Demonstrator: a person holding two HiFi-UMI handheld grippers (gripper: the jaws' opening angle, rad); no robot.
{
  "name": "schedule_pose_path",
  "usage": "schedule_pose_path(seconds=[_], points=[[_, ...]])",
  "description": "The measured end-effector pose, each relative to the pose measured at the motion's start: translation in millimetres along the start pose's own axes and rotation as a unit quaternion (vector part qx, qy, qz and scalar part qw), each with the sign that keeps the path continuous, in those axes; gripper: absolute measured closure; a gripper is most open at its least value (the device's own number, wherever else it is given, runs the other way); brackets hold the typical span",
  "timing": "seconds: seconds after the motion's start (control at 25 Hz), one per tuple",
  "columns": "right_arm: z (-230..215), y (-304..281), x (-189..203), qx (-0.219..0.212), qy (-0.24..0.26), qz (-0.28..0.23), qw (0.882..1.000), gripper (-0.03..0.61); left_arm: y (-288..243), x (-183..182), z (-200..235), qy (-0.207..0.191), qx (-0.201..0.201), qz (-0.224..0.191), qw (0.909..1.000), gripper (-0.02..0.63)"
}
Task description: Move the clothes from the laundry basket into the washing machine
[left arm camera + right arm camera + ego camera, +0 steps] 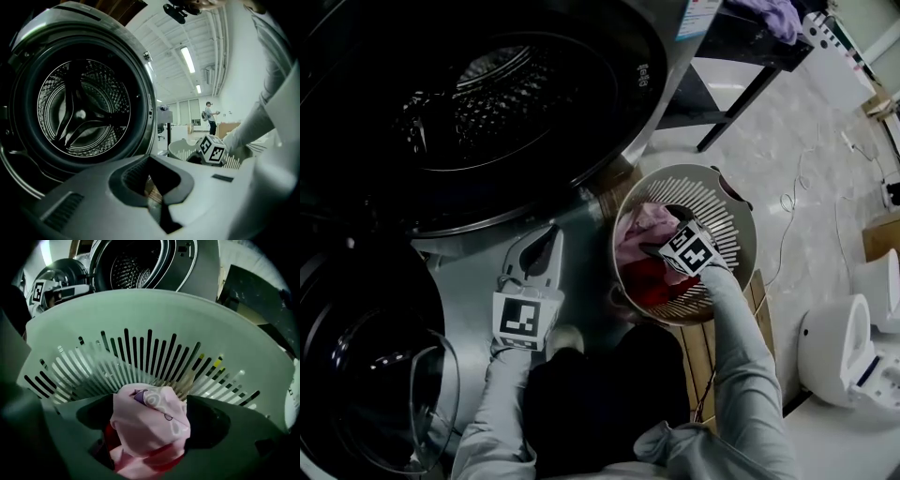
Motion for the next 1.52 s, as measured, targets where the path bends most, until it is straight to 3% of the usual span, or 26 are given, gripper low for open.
schedule_pose_path(seconds=[0.16, 0.72, 1.0, 1.32, 1.44, 1.52], points=[[6.2, -21.0, 7.7, -0.019, 0.029, 0.033, 0.999, 0.109, 0.0, 3.6, 0.7, -0.002, 0.001, 0.003, 1.0, 0.594], [24.5, -93.7, 40.1, -0.042, 0.018, 0.117, 0.992, 0.11, 6.3, 12.3, 8.9, 0.023, -0.012, 0.023, 0.9994, 0.594], [41.5, -124.2, 32.0, -0.066, 0.056, 0.128, 0.988, 0.11, 4.8, 13.5, 13.3, 0.028, -0.011, 0.028, 0.9992, 0.594], [47.8, -139.1, 37.5, -0.085, 0.046, 0.148, 0.984, 0.115, 6.7, 13.6, 14.8, 0.029, -0.012, 0.026, 0.9992, 0.594], [50.2, -137.4, 35.2, -0.088, 0.056, 0.158, 0.982, 0.163, 7.4, 14.3, 15.5, 0.027, -0.012, 0.025, 0.9992, 0.594], [52.6, -133.7, 34.2, -0.086, 0.067, 0.158, 0.981, 0.245, 8.2, 15.1, 15.6, 0.027, -0.011, 0.026, 0.9993, 0.594]])
Point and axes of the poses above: the fingertips, and each gripper's own axes: y backward along the fingers, z to its left, x out of its underside, the point moved 10 cm from there along y, backward along the fingers, and after that the axes turned 14 degrees about x, right-handed, at the moved point
